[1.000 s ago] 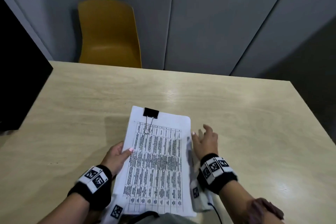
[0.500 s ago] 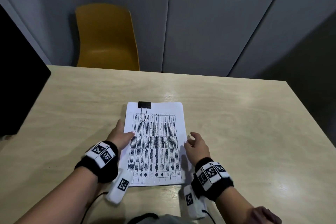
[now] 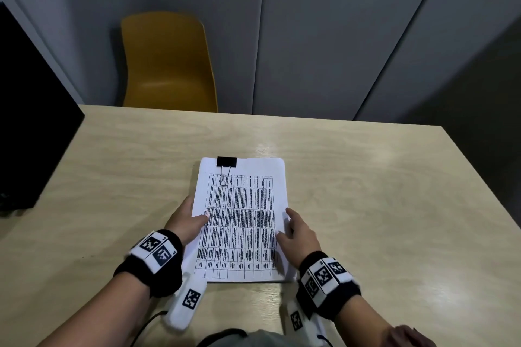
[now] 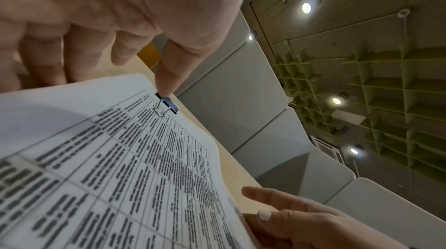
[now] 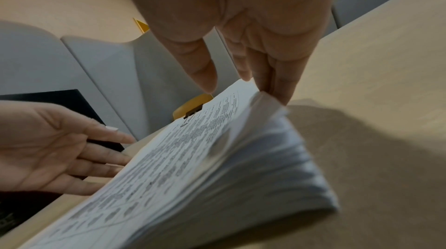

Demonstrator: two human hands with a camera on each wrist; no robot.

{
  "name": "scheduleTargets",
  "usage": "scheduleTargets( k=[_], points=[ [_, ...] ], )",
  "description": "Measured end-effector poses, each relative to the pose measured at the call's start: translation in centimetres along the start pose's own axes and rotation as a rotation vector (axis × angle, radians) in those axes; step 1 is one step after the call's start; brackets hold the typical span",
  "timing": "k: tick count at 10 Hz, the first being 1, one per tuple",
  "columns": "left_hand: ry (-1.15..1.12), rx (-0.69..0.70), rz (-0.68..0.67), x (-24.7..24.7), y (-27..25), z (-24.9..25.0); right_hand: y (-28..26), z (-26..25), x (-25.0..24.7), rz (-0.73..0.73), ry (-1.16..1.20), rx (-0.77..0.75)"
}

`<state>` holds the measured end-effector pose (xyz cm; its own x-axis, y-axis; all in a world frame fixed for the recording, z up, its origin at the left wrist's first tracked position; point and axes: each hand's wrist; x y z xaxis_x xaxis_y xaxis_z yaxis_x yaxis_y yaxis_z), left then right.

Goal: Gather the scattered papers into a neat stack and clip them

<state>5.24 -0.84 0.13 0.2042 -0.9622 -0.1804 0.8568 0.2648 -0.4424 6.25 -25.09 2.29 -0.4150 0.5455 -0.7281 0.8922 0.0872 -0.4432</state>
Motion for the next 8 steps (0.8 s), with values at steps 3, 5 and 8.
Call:
scheduleTargets(
  k=[3, 5, 8],
  points=[
    [0.011, 0.011, -0.013, -0.3, -0.7, 0.0, -0.1, 0.2, -0.2, -0.001, 0.032, -0.012],
    [-0.209, -0.033, 0.027, -0.4, -1.4, -0.6, -0.5, 0.7, -0.6, 0.007, 0.102, -0.023],
    [-0.240, -0.052, 0.058, -1.2, -3.0, -0.5, -0.8, 2.6, 0.1, 0.118, 0.160, -0.080]
  ],
)
Point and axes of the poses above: each hand's wrist, its own y-axis towards the middle knuckle, its own x-axis out of the palm, z = x × y, and after that the axes turned 11 degrees about -y, right-handed
